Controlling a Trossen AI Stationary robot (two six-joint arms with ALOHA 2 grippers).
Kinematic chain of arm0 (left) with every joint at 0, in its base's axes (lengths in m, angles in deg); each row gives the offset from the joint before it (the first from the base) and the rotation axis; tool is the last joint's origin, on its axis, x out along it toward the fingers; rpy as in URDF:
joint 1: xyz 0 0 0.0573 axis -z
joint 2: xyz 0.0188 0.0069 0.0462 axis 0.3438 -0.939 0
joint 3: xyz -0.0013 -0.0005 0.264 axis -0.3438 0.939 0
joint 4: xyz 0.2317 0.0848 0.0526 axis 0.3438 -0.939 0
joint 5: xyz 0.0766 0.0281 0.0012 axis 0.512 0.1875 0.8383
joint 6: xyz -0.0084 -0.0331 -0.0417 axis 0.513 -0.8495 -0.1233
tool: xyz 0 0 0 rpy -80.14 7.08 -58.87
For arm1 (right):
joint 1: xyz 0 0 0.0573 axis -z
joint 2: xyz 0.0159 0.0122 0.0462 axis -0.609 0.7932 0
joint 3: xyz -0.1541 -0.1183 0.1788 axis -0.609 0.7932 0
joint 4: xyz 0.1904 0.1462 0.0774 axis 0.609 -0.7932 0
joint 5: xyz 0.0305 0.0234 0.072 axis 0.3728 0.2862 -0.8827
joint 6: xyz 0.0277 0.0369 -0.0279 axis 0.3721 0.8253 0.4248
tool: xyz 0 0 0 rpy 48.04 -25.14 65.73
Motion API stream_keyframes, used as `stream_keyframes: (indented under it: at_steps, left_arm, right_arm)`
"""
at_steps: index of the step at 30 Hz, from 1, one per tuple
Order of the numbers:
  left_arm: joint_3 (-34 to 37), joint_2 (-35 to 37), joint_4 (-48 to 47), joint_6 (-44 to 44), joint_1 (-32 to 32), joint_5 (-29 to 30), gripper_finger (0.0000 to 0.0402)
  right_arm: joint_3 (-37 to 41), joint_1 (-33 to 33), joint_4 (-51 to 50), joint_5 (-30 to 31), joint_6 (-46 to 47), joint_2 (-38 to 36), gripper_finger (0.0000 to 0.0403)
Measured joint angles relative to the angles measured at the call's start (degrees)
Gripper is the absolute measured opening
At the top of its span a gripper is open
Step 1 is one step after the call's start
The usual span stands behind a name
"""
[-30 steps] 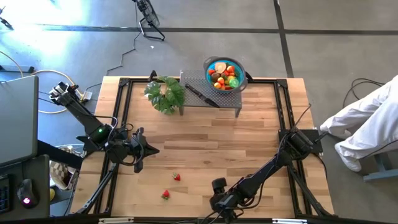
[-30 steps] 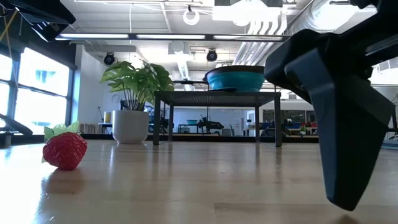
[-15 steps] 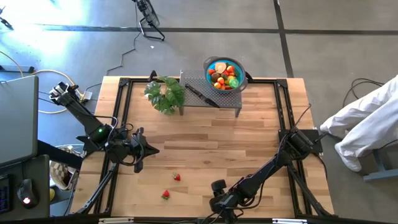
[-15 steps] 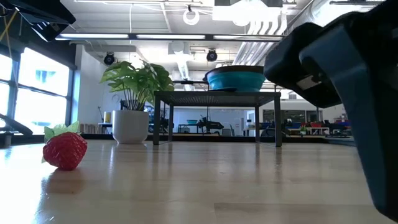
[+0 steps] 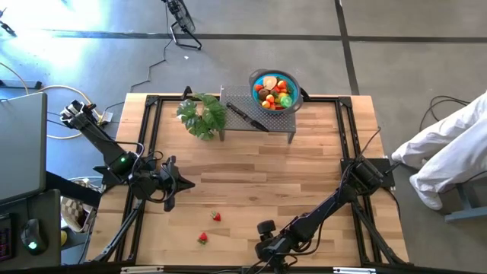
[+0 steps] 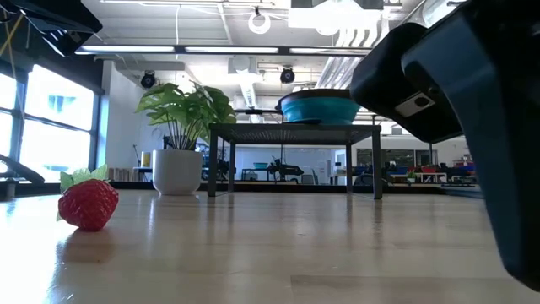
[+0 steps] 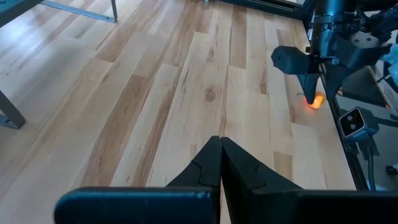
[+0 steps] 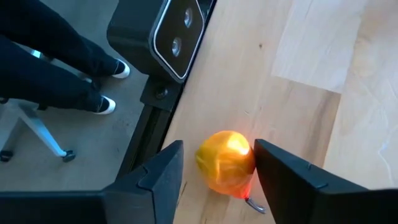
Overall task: Pick & Place Fruit
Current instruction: Put the yellow pear in the blue bowl on the shelf
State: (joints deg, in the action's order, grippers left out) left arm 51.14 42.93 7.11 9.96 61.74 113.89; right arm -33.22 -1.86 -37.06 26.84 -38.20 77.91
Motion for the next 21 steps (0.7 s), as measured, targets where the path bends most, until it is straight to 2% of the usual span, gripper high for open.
stream_keyframes:
  at_steps: [12,21]
  left_arm:
    - [0.0,0.0,-0.2,0.0,0.0,0.0,0.0]
    - [0.0,0.0,-1.5,0.0,0.0,0.0,0.0]
  right_arm:
    - [0.0,0.0,0.0,-0.4,1.7,0.0,0.0116]
    - [0.0,0.1,0.0,-0.3,3.7,-0.6,0.0115]
